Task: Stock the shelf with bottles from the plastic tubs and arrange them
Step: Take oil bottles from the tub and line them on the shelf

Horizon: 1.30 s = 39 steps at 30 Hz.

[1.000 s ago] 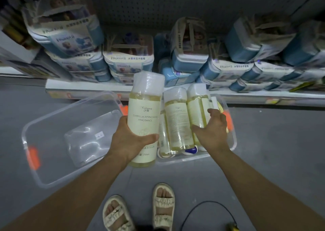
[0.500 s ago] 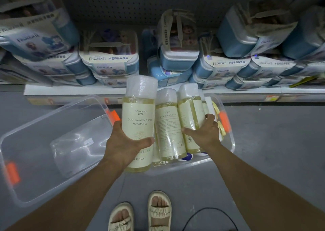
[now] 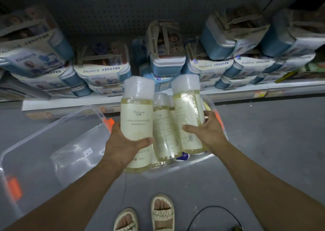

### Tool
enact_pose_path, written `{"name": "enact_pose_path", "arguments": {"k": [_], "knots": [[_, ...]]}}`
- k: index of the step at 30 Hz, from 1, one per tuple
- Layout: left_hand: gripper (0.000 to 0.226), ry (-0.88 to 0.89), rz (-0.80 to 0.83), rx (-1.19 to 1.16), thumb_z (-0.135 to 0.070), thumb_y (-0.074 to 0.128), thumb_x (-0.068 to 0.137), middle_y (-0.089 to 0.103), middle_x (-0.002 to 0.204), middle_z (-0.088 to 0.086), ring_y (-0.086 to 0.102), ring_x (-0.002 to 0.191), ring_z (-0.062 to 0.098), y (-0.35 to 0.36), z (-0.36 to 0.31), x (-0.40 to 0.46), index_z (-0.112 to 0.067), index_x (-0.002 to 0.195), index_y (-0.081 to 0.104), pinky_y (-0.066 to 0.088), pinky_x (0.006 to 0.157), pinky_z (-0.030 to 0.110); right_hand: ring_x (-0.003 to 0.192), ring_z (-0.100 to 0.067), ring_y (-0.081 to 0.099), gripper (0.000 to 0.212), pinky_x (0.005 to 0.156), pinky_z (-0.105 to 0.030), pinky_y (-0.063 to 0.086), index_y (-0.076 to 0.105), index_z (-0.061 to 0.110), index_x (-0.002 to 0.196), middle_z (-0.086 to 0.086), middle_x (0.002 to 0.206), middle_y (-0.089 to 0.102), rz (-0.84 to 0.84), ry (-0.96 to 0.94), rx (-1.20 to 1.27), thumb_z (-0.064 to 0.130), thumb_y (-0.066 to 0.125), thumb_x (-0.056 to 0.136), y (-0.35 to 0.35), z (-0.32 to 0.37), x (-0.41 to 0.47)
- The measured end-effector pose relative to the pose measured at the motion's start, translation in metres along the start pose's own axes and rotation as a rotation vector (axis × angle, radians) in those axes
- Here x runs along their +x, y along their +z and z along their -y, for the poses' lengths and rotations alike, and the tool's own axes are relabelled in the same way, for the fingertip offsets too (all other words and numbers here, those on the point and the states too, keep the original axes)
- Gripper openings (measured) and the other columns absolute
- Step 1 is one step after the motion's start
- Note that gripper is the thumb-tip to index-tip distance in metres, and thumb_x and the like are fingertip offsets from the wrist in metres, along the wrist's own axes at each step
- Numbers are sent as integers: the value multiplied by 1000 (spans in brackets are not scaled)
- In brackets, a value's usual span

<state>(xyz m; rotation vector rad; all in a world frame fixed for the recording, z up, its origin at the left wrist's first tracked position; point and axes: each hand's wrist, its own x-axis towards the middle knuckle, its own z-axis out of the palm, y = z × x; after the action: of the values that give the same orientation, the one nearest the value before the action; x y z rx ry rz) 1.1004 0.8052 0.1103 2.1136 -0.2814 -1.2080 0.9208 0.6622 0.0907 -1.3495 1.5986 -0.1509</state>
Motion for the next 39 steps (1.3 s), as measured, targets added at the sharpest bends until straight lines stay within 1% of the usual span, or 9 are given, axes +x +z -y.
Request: {"name": "enact_pose_path", "arguments": {"k": [2, 7, 12, 15, 19, 22, 27, 32, 39], "knots": [[78, 17, -14, -28, -26, 91, 57, 63, 108, -6, 62, 98, 18, -5, -9, -9, -26, 120, 44, 54, 82, 41, 95, -16, 63, 77, 86, -40, 54, 44, 17, 123, 3, 103, 62, 33, -17, 55, 20, 88, 60, -10, 12, -18], [75, 75, -39, -74, -22, 91, 58, 64, 107, -5, 62, 100, 21, -32, -40, -40, -22, 118, 46, 54, 86, 46, 84, -2, 61, 62, 73, -27, 53, 51, 21, 113, 13, 92, 62, 103, -102, 123, 11, 85, 63, -28, 53, -65], [71, 154, -75, -135, -22, 89, 61, 59, 98, -9, 58, 94, 17, -77, -85, -88, -22, 115, 43, 49, 72, 33, 87, -4, 60, 71, 72, -28, 51, 45, 25, 112, 11, 96, 60, 56, -200, 82, 15, 89, 57, -43, 107, -120], [70, 198, -95, -173, -15, 88, 63, 59, 104, -5, 58, 96, 19, -110, -109, -117, -19, 117, 43, 47, 76, 36, 90, -6, 59, 77, 76, -31, 52, 42, 27, 114, 11, 100, 59, 28, -275, 55, 19, 90, 54, -52, 143, -155], [72, 280, -161, -205, -18, 88, 62, 59, 109, -4, 58, 100, 19, -158, -143, -160, -23, 118, 43, 49, 81, 40, 86, -1, 55, 77, 67, -20, 45, 39, 27, 114, 10, 99, 55, -10, -381, 49, 16, 89, 56, -66, 194, -203], [72, 343, -200, -224, -20, 90, 59, 60, 108, -3, 58, 99, 19, -192, -170, -193, -21, 115, 44, 49, 85, 39, 91, -10, 57, 79, 74, -27, 48, 37, 27, 112, 2, 107, 55, -70, -454, 28, 18, 90, 54, -76, 231, -238], [83, 429, -252, -241, -32, 89, 47, 64, 112, -2, 62, 101, 22, -241, -214, -244, -21, 117, 46, 52, 89, 49, 99, -17, 55, 83, 83, -37, 51, 37, 29, 111, 0, 112, 52, -185, -594, -28, 25, 90, 48, -91, 289, -297], [70, 540, -279, -274, -17, 90, 59, 62, 108, -2, 60, 99, 22, -277, -254, -283, -21, 113, 44, 51, 88, 45, 102, -16, 50, 83, 83, -35, 49, 34, 30, 110, 2, 111, 46, -242, -716, -48, 27, 90, 49, -107, 343, -342], [70, 704, -329, -299, -12, 89, 61, 59, 102, -6, 59, 95, 18, -313, -314, -327, -20, 112, 42, 50, 81, 37, 102, -16, 51, 87, 84, -39, 51, 33, 31, 112, 2, 112, 47, -298, -810, 58, 27, 91, 48, -137, 405, -376]]}}
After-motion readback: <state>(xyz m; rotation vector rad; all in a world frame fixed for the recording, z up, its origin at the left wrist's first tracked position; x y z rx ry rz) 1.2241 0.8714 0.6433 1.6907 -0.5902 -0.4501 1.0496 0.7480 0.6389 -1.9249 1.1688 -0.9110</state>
